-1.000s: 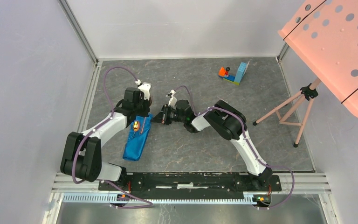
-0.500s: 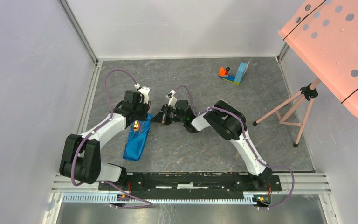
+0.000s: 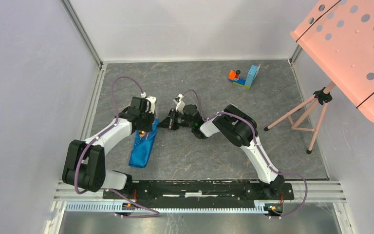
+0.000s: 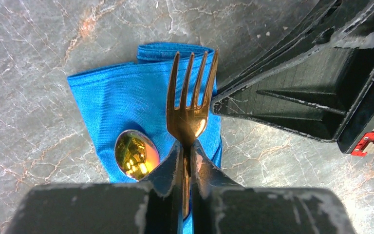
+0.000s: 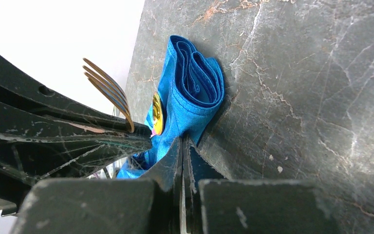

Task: Fold the napkin into a case and place the utensils inside
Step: Insert the fork into the folded napkin, then reset both arms

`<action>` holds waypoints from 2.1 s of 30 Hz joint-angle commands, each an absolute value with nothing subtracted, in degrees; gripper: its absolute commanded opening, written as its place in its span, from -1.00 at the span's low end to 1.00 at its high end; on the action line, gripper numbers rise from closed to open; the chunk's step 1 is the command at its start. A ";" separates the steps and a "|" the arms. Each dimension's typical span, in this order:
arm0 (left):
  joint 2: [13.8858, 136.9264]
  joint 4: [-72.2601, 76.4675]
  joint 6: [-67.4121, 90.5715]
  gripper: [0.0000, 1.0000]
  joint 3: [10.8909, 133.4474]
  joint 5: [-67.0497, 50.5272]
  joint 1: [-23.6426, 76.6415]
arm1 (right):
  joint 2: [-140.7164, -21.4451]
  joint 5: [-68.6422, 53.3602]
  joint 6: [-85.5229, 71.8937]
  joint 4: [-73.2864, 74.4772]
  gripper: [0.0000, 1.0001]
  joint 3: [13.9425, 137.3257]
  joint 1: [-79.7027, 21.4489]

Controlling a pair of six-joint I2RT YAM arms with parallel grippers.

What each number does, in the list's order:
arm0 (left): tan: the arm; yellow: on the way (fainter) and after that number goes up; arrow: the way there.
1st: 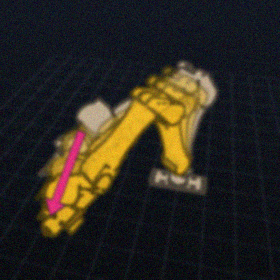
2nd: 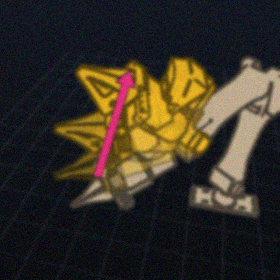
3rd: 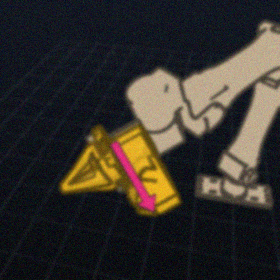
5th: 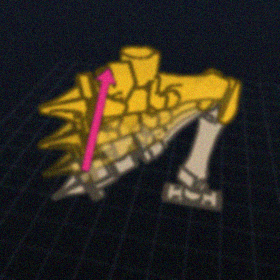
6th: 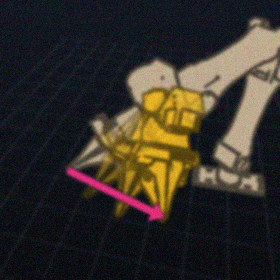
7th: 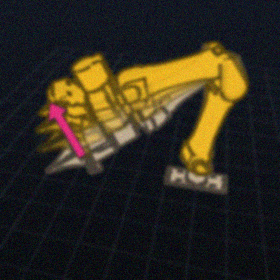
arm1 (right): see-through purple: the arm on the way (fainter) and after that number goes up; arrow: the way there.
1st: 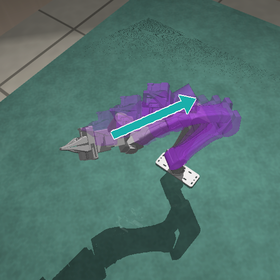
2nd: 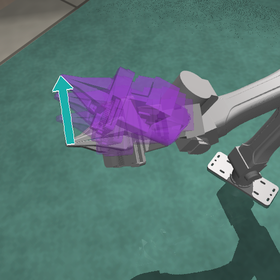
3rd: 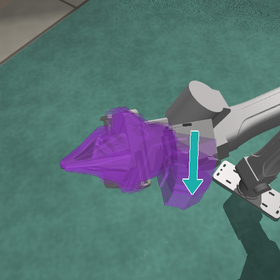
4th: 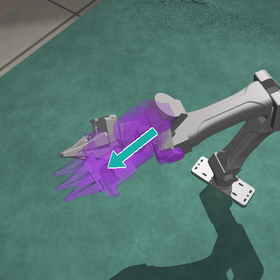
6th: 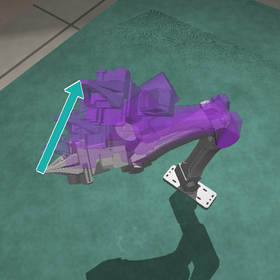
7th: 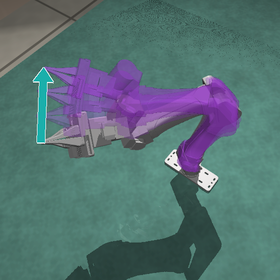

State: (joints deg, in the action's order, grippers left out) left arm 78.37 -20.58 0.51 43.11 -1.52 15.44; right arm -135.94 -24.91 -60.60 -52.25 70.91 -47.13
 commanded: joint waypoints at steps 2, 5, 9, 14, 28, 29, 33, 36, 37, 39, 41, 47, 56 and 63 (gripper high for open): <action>79.21 -24.83 3.15 -0.79 45.99 -1.70 15.04 | -135.11 -23.33 -59.33 -52.73 -1.00 71.51 -47.38; 80.02 -25.67 2.91 -0.78 46.12 -1.48 15.03 | -134.84 -23.16 -59.24 -52.74 -1.00 71.21 -47.35; 82.57 -26.73 2.61 -0.77 47.34 -1.80 15.02 | -134.74 -22.98 -59.07 -52.52 -1.00 71.41 -47.35; 85.00 -27.70 2.55 -0.71 48.59 -2.01 15.03 | -134.81 -22.88 -58.93 -52.33 -1.00 71.42 -47.43; 75.93 -27.95 2.55 -0.05 47.58 -0.18 15.02 | -132.09 -22.83 -56.25 -48.40 -0.63 71.72 -47.50; 73.67 -28.44 2.59 -0.02 47.92 1.16 15.01 | -131.06 -23.02 -55.46 -47.40 -0.53 71.61 -47.52; 63.57 -28.63 5.71 0.30 50.03 2.37 15.03 | -123.74 -21.87 -46.56 -34.00 -0.21 71.17 -47.54; 55.01 -27.40 9.10 0.69 52.25 1.49 15.03 | -116.11 -18.59 -36.34 -20.20 0.07 70.83 -47.50; 52.71 -26.82 10.07 0.75 53.28 0.81 15.02 | -113.72 -17.20 -33.46 -15.95 0.14 70.33 -47.52; 47.82 -26.18 12.41 0.82 55.57 -1.58 15.03 | -107.51 -14.92 -27.24 -9.48 0.26 67.86 -47.54; 44.55 -26.03 15.87 0.89 59.13 -3.76 15.02 | -100.36 -12.57 -20.80 -3.04 0.30 64.47 -47.53; 38.68 -22.15 28.81 0.98 70.19 -12.57 15.03 | -69.50 -1.81 -9.01 14.72 0.70 56.10 -47.51; 29.96 -12.92 38.45 1.00 74.63 -14.26 15.03 | -46.20 11.43 -4.50 42.76 0.96 82.79 -46.86; 28.23 -13.59 36.06 1.00 77.39 -11.90 15.03 | -37.70 17.44 -2.77 43.45 0.96 92.35 -46.84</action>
State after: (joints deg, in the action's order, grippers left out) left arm 27.94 -15.27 34.59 75.42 -12.36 15.44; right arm -39.97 10.94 -4.73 38.06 90.43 -47.07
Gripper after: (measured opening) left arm 0.996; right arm 0.979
